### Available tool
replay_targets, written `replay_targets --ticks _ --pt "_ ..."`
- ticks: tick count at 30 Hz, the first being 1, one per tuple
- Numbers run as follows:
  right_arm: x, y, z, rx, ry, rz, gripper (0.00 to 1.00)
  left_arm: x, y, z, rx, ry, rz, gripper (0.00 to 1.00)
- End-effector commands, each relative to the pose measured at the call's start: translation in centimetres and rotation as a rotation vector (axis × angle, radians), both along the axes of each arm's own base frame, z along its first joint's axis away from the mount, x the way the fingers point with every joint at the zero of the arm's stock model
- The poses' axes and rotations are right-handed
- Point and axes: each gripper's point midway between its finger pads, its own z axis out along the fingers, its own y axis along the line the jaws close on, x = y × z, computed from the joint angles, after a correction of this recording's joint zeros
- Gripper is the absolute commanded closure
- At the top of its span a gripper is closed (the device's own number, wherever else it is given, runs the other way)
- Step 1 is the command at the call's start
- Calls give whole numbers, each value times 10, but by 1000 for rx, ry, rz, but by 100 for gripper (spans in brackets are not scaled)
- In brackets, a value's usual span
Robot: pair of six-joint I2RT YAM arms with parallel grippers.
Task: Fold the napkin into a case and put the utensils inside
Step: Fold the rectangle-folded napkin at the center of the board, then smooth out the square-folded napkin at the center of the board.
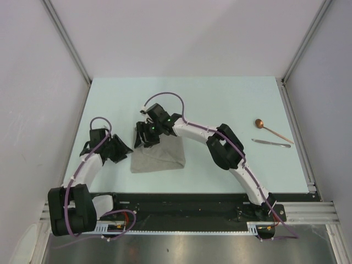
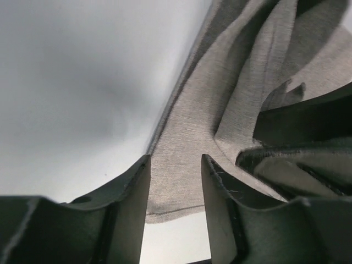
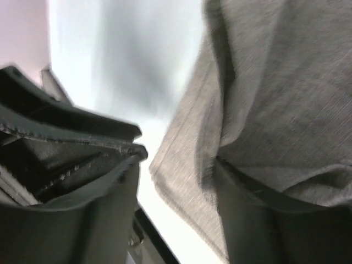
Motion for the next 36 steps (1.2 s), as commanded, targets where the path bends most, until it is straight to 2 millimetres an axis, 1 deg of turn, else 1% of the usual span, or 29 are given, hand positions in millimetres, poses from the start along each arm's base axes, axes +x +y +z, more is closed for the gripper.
replay_targets --ticks 1,3,4,5,6,7,8,9,10,11,12,15,16,17,18,19,20,21,22,23,24,25,27,28,30,31,33,34,36 --pt "-8 -21 113 161 -119 119 34 28 7 54 45 -155 -30 50" --pt "-13 -44 123 162 -121 132 30 35 -1 68 26 -207 -93 44" --pt "-5 -58 121 164 -114 116 29 41 -3 80 20 -235 -115 43" --pt "-8 -66 123 176 -113 136 27 42 -14 88 -26 -257 -176 43" --pt "-11 -80 109 147 -92 129 25 44 -18 89 -47 -256 -196 42" --pt "-5 -92 115 150 -116 110 22 46 -23 96 -63 -276 -220 41" --pt "1 -102 111 131 -128 89 21 48 -27 100 -74 -293 -241 38" --pt "-3 -115 92 96 -89 77 20 48 -35 103 -94 -304 -272 36" --pt "3 -122 96 118 -95 56 20 47 -43 103 -99 -299 -302 33" --pt "-2 -124 95 141 -77 65 19 45 -47 102 -102 -286 -317 32" --pt "1 -123 96 164 -87 53 19 45 -51 104 -105 -289 -332 32" --pt "4 -133 77 118 -81 12 20 45 -67 105 -104 -302 -377 33" --pt "6 -136 71 103 -76 6 21 44 -80 108 -107 -313 -420 33" --pt "8 -140 66 97 -66 -3 23 47 -87 104 -112 -304 -439 32" --pt "9 -140 63 100 -61 -5 25 47 -93 101 -117 -284 -458 32" --pt "6 -140 61 104 -51 -5 29 51 -103 106 -113 -288 -492 32" --pt "4 -143 54 95 -40 -8 32 54 -107 94 -112 -245 -507 31" --pt "4 -144 51 89 -33 -15 35 58 -110 92 -103 -239 -518 31" --pt "5 -145 48 85 -25 -27 42 67 -113 92 -77 -235 -522 31" --pt "4 -148 39 77 0 -40 44 68 -113 80 -74 -180 -519 31" --pt "10 -146 40 105 -23 -48 46 71 -113 76 -78 -163 -520 32" --pt "11 -145 37 120 -18 -47 51 77 -115 79 -80 -165 -520 37" --pt "19 -138 32 145 -8 -58 61 84 -110 73 -55 -142 -491 44" --pt "23 -133 33 160 -23 -52 65 89 -107 72 -40 -135 -457 51" --pt "32 -121 33 165 -48 -47 66 97 -93 65 6 -106 -392 56" --pt "35 -115 33 169 -62 -37 67 98 -89 61 12 -87 -361 65" --pt "47 -105 33 167 -109 -50 69 102 -74 50 25 -50 -303 75" --pt "53 -102 32 164 -128 -57 75 104 -70 48 20 -46 -285 80" --pt "63 -92 36 175 -157 -63 78 109 -58 40 32 -27 -250 84"
